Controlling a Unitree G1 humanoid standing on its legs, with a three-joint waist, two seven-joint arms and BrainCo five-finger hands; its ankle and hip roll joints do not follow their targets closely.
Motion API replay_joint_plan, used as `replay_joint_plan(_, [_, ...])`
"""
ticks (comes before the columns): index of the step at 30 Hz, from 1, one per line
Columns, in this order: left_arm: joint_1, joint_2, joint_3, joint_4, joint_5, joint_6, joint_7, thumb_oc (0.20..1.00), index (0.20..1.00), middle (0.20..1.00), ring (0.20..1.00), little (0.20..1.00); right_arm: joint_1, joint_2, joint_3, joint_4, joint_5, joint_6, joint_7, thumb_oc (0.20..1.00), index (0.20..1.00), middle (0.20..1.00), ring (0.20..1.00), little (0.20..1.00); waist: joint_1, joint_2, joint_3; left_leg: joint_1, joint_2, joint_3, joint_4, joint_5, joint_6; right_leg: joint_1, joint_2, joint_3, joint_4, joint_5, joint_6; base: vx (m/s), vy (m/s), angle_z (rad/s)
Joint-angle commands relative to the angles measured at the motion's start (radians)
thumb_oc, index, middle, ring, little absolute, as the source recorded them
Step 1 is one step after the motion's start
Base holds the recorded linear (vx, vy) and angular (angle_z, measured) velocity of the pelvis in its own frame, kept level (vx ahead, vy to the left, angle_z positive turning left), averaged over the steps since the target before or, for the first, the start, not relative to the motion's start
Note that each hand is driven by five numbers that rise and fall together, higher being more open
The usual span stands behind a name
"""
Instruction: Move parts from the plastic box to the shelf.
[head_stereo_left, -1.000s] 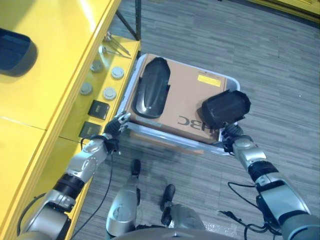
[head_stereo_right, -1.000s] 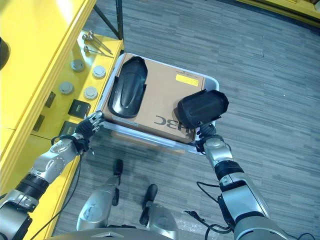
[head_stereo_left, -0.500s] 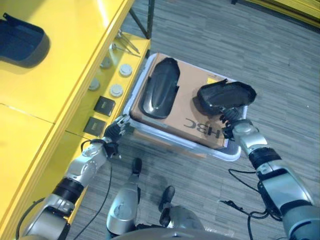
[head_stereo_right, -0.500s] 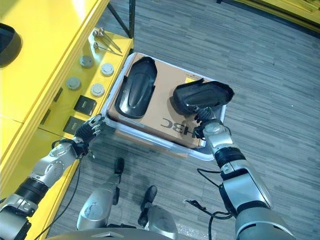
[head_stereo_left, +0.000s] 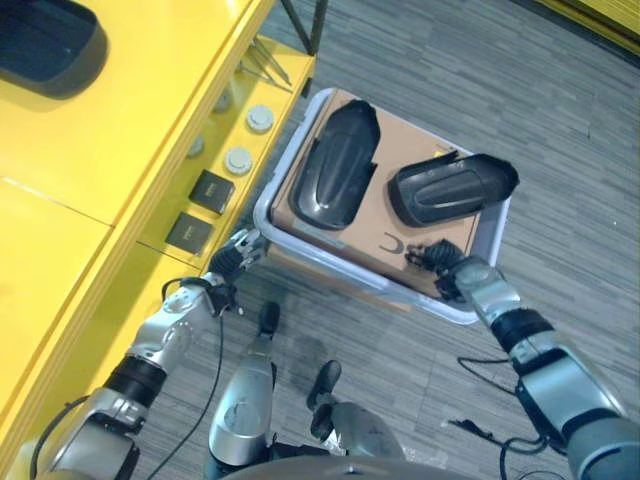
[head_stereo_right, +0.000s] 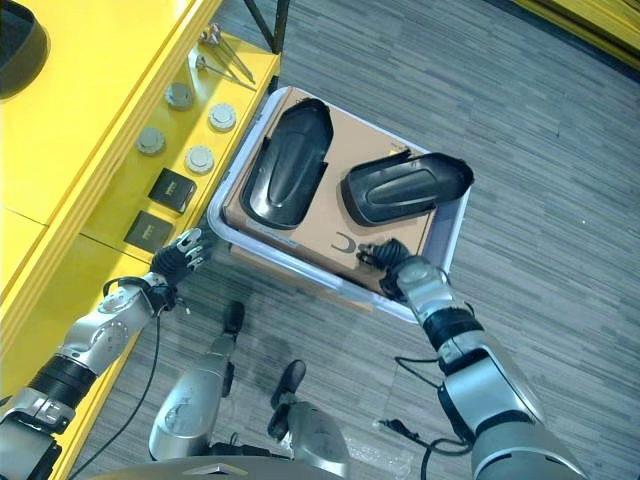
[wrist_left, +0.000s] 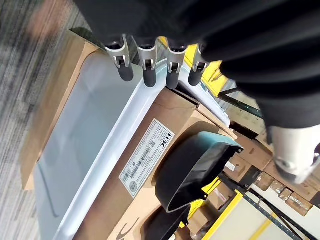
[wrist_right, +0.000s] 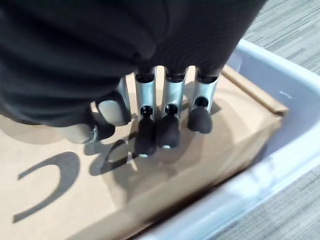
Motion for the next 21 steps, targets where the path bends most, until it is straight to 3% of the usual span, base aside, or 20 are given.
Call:
replay_joint_plan(1, [0.019,-0.008,0.021,-0.079,-0.01,-0.05,-0.023,1.0,1.0,1.0,1.0,1.0,0.002,-0.053,0.025,-0.005,0.029,-0.032,-0.058,0.344,0.344,0.344,0.344,0.344,-0.003,-0.002,-0.019,0.002,0.031,0.025,0.14,-0.14,-0.021,-0.105,-0.065,0.029,0.006,0.144,0.057,0.0,0.0,0.0])
replay_joint_plan(2, [0.022,-0.009,0.022,-0.08,-0.006,-0.053,-0.022,1.0,1.0,1.0,1.0,1.0,0.021,-0.048,0.004,0.001,0.061,-0.064,-0.099,0.749,0.749,0.749,0.749,0.749,-0.006,-0.002,-0.018,0.003,0.032,0.027,0.141,-0.142,-0.021,-0.105,-0.064,0.033,0.005,0.145,0.057,0.0,0.0,0.0])
replay_joint_plan(4, [0.032,-0.016,0.029,-0.088,-0.006,-0.053,-0.016,1.0,1.0,1.0,1.0,1.0,0.05,-0.036,-0.052,-0.018,0.128,-0.109,-0.167,0.661,0.661,0.661,0.661,0.661,-0.014,-0.003,-0.02,0.007,0.033,0.031,0.141,-0.146,-0.019,-0.105,-0.063,0.04,0.004,0.146,0.057,-0.01,0.018,-0.02])
replay_joint_plan(5, [0.046,-0.023,0.043,-0.098,-0.006,-0.051,-0.011,1.0,1.0,1.0,1.0,1.0,0.077,-0.033,-0.113,-0.065,0.151,-0.129,-0.213,0.834,0.834,0.834,0.834,0.834,-0.025,-0.001,-0.023,0.012,0.033,0.037,0.141,-0.15,-0.017,-0.106,-0.061,0.049,0.006,0.144,0.055,-0.01,0.035,-0.04])
replay_joint_plan(7, [0.057,-0.029,0.056,-0.11,-0.003,-0.043,-0.012,1.0,1.0,1.0,1.0,1.0,0.098,-0.036,-0.153,-0.111,0.15,-0.145,-0.234,0.862,0.862,0.862,0.862,0.862,-0.033,0.002,-0.027,0.019,0.034,0.042,0.139,-0.152,-0.016,-0.104,-0.06,0.055,0.006,0.143,0.055,0.0,0.058,-0.06])
replay_joint_plan(8, [0.067,-0.03,0.064,-0.118,0.0,-0.039,-0.014,1.0,1.0,1.0,1.0,1.0,0.112,-0.042,-0.178,-0.146,0.155,-0.155,-0.241,0.931,0.931,0.931,0.931,0.931,-0.039,0.004,-0.03,0.025,0.034,0.044,0.138,-0.152,-0.015,-0.102,-0.059,0.059,0.007,0.142,0.054,0.05,0.104,-0.15])
replay_joint_plan(9, [0.09,-0.032,0.073,-0.136,0.004,-0.032,-0.029,1.0,1.0,1.0,1.0,1.0,0.136,-0.061,-0.231,-0.228,0.182,-0.206,-0.295,1.0,1.0,1.0,1.0,1.0,-0.046,0.01,-0.039,0.041,0.035,0.048,0.134,-0.155,-0.014,-0.093,-0.059,0.066,0.006,0.141,0.054,0.06,0.087,-0.23])
replay_joint_plan(14, [0.165,-0.043,0.103,-0.182,-0.038,-0.029,-0.069,1.0,1.0,1.0,1.0,1.0,0.168,-0.094,-0.389,-0.51,0.154,-0.223,-0.413,1.0,1.0,1.0,1.0,1.0,-0.075,0.03,-0.068,0.081,0.034,0.062,0.117,-0.162,-0.006,-0.076,-0.061,0.082,0.013,0.13,0.053,0.08,0.121,-0.2])
replay_joint_plan(16, [0.186,-0.046,0.117,-0.191,-0.07,-0.023,-0.076,1.0,1.0,1.0,1.0,1.0,0.162,-0.109,-0.42,-0.564,0.107,-0.221,-0.396,1.0,1.0,1.0,1.0,1.0,-0.079,0.04,-0.079,0.095,0.031,0.067,0.114,-0.165,-0.005,-0.068,-0.064,0.085,0.015,0.126,0.054,0.11,0.152,-0.16])
replay_joint_plan(21, [0.206,-0.035,0.115,-0.165,-0.106,0.0,-0.079,1.0,1.0,1.0,1.0,1.0,0.024,-0.165,-0.295,-0.514,-0.037,-0.045,-0.206,1.0,1.0,1.0,1.0,1.0,-0.036,0.043,-0.099,0.103,0.023,0.055,0.115,-0.164,-0.008,-0.047,-0.073,0.064,0.013,0.123,0.055,0.06,0.03,-0.03])
